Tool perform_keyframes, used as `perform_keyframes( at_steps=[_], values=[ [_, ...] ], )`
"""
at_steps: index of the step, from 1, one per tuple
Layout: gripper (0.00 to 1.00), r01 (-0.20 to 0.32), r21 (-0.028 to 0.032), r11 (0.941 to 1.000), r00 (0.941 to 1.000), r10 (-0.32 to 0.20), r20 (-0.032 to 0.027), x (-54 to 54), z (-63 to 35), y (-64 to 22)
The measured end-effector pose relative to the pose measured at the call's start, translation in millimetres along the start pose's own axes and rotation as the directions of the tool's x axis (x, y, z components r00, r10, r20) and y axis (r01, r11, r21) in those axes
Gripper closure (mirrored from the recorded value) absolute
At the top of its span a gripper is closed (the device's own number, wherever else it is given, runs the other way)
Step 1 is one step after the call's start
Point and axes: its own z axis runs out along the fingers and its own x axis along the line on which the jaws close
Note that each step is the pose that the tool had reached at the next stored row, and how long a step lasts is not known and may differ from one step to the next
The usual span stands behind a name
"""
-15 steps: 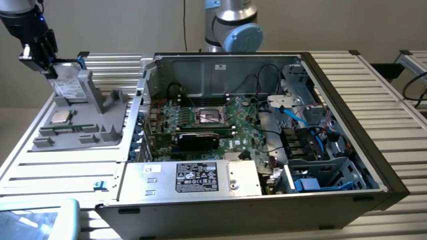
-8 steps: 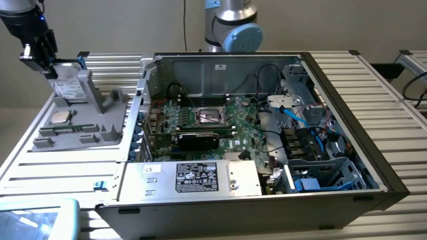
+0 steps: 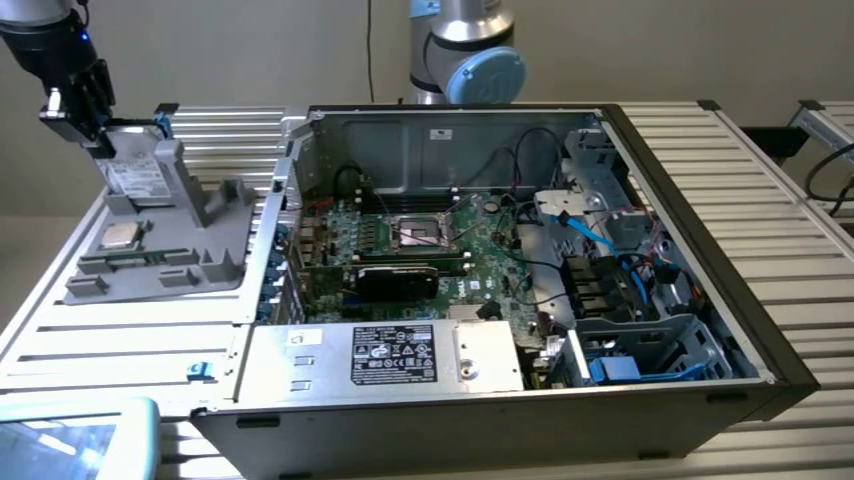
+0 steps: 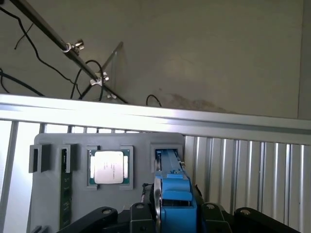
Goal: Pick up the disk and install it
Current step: 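Pick up the disk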
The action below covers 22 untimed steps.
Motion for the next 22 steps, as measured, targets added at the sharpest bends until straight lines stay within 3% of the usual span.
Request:
perform_keyframes(
  at_steps=[16, 18, 22],
  values=[
    [0.62, 0.000, 0.0001, 1.0000, 1.0000, 0.000, -0.0002, -0.1, -1.3, 0.1],
    [0.62, 0.001, 0.0043, 1.0000, 1.0000, 0.000, -0.0019, -0.5, -4.9, 0.4],
    [0.62, 0.001, 0.0066, 1.0000, 1.0000, -0.001, -0.0040, -0.6, -7.6, 0.6]
  ],
)
